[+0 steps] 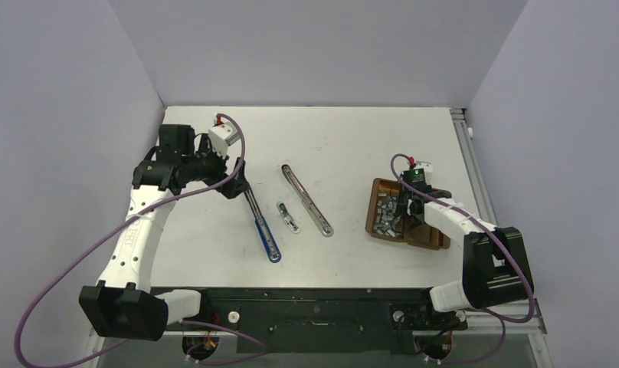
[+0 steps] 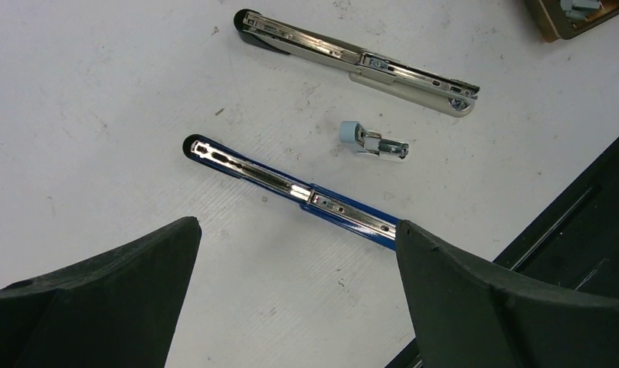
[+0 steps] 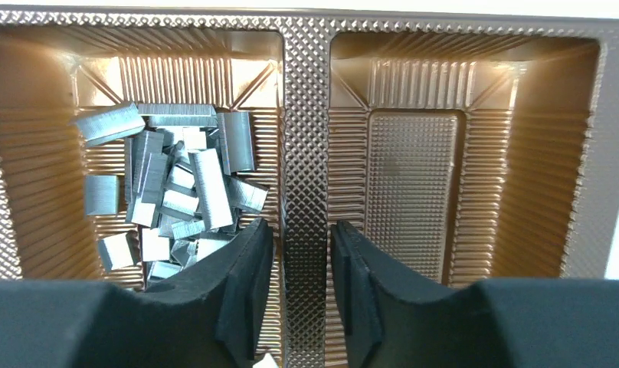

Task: Load the staples into the stapler
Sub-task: Move the staple box to the center of the board, then pick up the staple from the staple box.

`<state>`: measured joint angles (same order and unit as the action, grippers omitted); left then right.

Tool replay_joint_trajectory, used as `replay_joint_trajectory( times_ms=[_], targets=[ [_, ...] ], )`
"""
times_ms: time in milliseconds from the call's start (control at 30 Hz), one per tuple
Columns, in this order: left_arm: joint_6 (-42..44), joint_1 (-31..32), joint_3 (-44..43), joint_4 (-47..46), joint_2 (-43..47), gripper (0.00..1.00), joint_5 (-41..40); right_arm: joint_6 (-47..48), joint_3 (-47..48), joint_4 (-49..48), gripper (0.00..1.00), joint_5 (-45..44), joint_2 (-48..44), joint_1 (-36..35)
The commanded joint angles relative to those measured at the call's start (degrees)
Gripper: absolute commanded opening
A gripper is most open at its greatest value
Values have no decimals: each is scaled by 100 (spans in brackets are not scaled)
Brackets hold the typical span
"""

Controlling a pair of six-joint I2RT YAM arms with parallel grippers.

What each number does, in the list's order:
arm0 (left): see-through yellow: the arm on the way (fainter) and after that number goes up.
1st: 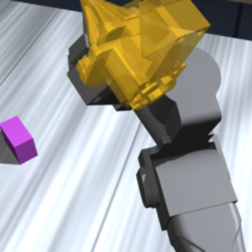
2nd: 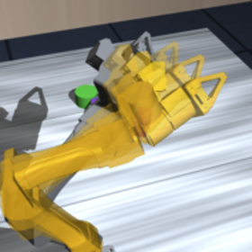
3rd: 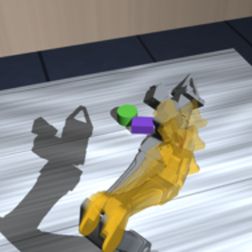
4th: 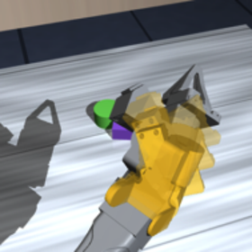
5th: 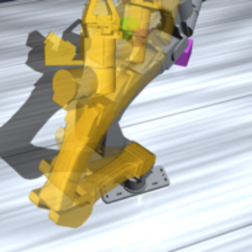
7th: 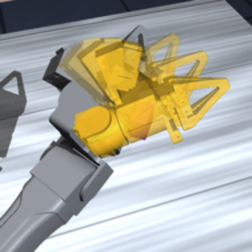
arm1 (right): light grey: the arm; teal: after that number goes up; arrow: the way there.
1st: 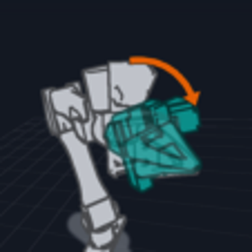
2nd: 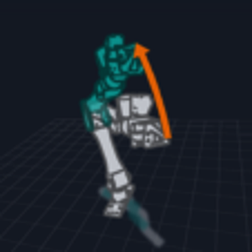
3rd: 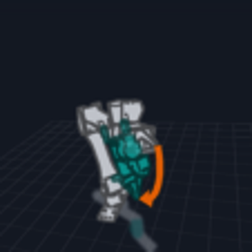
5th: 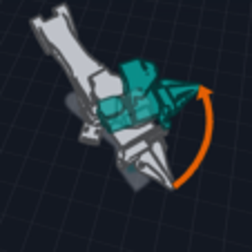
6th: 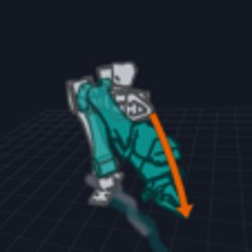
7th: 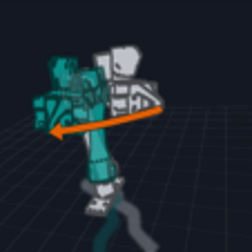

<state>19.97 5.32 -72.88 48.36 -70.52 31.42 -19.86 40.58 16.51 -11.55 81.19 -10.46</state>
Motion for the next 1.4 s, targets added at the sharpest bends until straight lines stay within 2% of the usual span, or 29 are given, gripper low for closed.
replay_joint_trajectory(
  times_ms=[0,33,167,200,300,333,400,467,533,567,700,733,800,933,1033,1233,1367],
  targets=[
    [104,26,-20,15,168,97,119,-66,88,-22,39,-242,-10,48],
    [104,30,-17,18,177,97,126,-83,109,-30,44,-285,-66,52],
    [51,30,-71,3,179,100,136,-118,305,12,52,-348,-426,32],
    [25,30,-95,-1,175,97,136,-133,392,39,53,-379,-553,4],
    [-85,19,-243,34,157,96,121,-416,505,-189,57,-545,-1089,-129],
    [-81,12,-307,55,151,96,119,-948,461,-306,95,-568,-1250,-52],
    [-110,-2,-360,38,153,96,87,-1400,235,-629,92,66,-1518,294],
    [-164,-20,-388,2,148,96,23,-1161,69,-920,92,859,-1719,362],
    [-200,-44,-408,-2,140,96,-6,-924,147,-630,94,227,-1768,-167],
    [-203,-48,-411,-6,137,96,-23,-870,286,-347,98,-122,-1665,-439],
    [-204,-57,-326,-106,143,96,-107,-1401,685,589,62,-269,-1038,-873],
    [-204,-58,-311,-107,144,96,-116,-1660,697,739,56,-381,-958,-969],
    [-195,-64,-277,-108,137,96,-132,-2243,648,1047,51,-675,-947,-1193],
    [-105,-74,-170,-112,198,96,-149,-3466,456,1482,60,-1005,-1150,-1488],
    [-69,-75,-127,-107,208,96,-171,-4125,428,1637,63,-902,-1158,-1539],
    [-4,-75,-93,-97,240,96,-181,-4806,509,2118,66,-989,-762,-1562],
    [57,-84,-31,-85,266,96,-197,-4896,346,1934,68,-894,-676,-1286]
  ],
)
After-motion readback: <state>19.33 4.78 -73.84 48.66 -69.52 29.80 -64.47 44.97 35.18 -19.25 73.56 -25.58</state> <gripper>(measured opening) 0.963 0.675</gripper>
